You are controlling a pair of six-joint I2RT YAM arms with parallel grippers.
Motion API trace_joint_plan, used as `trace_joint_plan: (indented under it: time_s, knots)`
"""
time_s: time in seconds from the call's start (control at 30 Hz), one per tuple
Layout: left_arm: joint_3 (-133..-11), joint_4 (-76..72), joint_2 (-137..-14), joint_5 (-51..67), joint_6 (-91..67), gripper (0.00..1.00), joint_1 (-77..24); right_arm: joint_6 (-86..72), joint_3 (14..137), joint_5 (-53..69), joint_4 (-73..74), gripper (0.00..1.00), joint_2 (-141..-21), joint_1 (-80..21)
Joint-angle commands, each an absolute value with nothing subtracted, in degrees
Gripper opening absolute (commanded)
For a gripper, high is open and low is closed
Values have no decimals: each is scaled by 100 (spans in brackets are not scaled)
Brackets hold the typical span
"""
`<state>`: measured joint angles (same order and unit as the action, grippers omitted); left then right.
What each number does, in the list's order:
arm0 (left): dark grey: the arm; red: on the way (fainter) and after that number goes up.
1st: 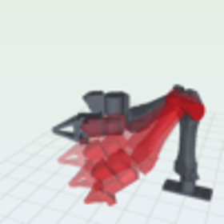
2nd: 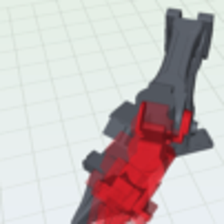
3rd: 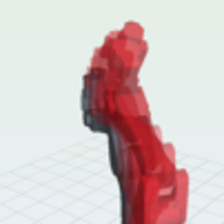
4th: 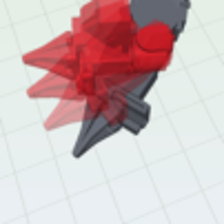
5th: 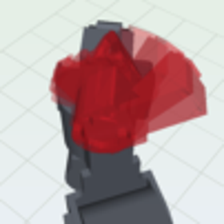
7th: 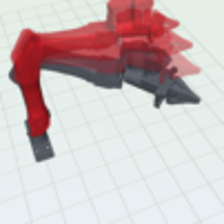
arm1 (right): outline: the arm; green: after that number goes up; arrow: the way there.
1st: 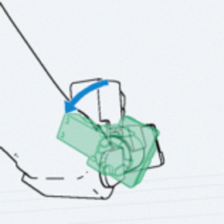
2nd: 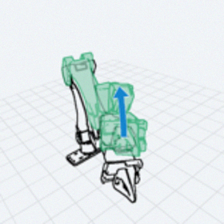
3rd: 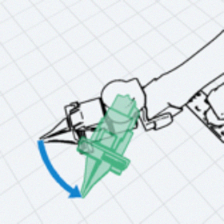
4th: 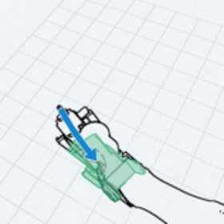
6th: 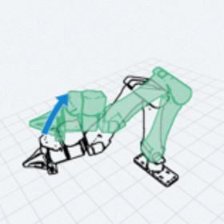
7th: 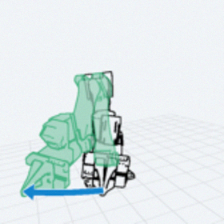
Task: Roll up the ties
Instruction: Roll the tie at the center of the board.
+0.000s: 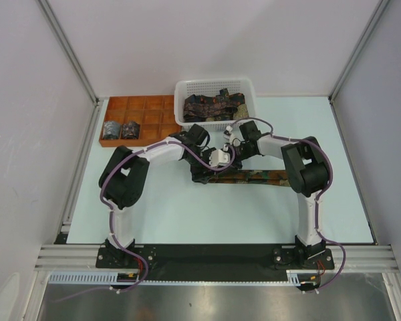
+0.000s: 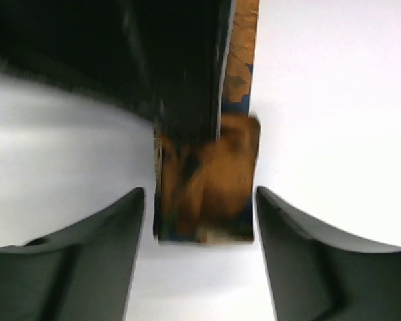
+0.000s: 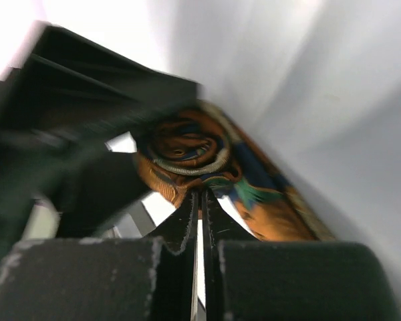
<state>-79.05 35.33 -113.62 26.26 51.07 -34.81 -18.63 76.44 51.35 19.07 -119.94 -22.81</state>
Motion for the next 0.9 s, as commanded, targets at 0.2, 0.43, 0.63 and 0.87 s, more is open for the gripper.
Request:
trace_joint_plan:
  time_s: [0.2, 0.43, 0.63, 0.87]
  knots:
    - [-7734, 2901, -10670, 3313, 4615, 97, -3129, -1081, 7418, 4509, 2461, 0, -12138, -1899]
    - [-7875, 3040, -10898, 3463, 4640, 97, -3339, -1291, 7286, 4403, 2294, 0, -12173, -2021]
    - [-7945, 3182, -11047, 3367, 4676, 100, -3533, -1547, 7321, 4351, 1987, 0, -12261, -2162]
    - [-8358, 3770, -11478, 2980, 5053, 63, -3647, -1915, 7348, 4465, 1662, 0, -12384, -2311]
